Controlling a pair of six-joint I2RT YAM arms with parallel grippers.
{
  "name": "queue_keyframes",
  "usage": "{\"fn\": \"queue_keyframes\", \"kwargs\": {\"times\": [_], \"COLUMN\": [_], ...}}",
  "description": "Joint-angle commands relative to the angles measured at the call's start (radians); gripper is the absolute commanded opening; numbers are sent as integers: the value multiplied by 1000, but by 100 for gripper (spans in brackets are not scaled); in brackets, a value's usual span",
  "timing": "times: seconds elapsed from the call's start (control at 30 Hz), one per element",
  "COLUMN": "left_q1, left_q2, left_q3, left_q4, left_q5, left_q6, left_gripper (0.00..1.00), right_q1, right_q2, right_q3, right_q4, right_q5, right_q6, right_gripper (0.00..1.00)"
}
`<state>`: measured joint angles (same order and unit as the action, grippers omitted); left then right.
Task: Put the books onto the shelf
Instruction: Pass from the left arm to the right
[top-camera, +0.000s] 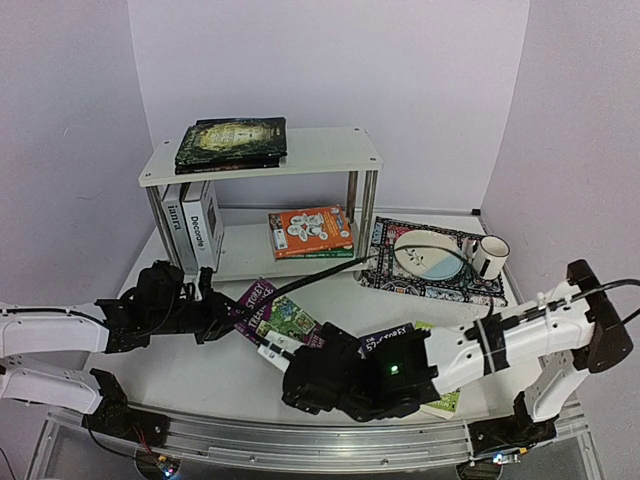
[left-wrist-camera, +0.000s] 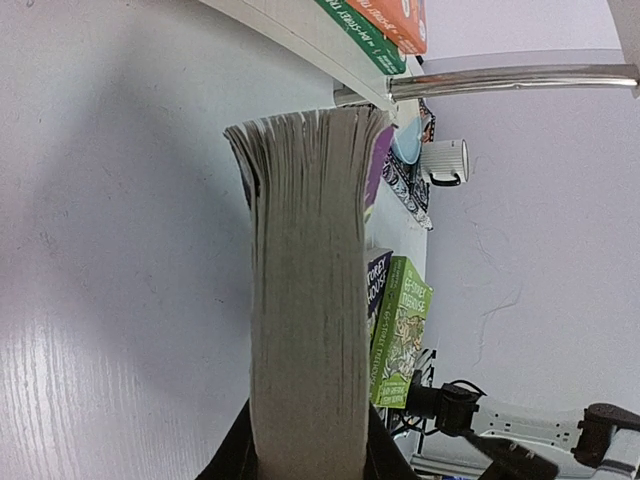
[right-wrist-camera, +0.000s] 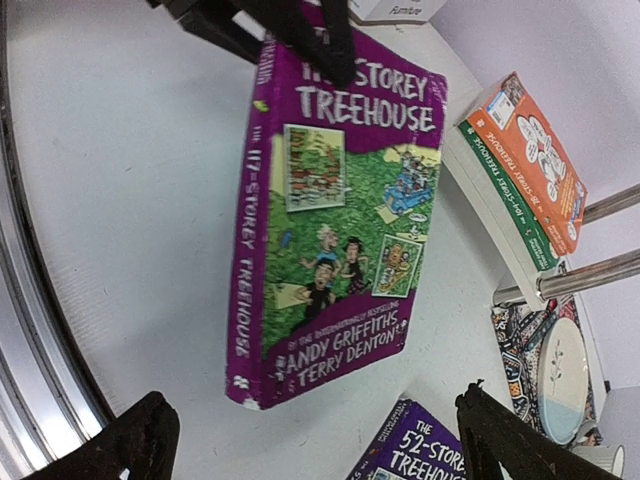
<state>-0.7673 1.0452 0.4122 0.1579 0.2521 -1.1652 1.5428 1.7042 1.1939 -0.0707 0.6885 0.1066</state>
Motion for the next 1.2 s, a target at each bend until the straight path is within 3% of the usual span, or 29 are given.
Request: {"fn": "queue_keyframes", "kwargs": {"times": [0.0, 0.43, 0.77, 1.17], "left_q1": [-8, -14, -18, -24], "left_q2": [9, 22, 23, 3], "left_q3": [20, -6, -19, -41], "left_q4": [111, 111, 109, 108], "left_q5": [-5, -48, -36, -40], "left_q6": [-55, -157, -208, -253], "left_gripper": [1, 0, 0, 0], "right_q1": [42, 71, 50, -13], "right_q2": [132, 327, 476, 596], "right_q3": [109, 255, 413, 539], "right_q4": [-95, -175, -185, -162], "right_q5": [144, 203, 370, 378], "right_q6": [-12, 25, -41, -154], "right_gripper": [98, 96, 91, 74]}}
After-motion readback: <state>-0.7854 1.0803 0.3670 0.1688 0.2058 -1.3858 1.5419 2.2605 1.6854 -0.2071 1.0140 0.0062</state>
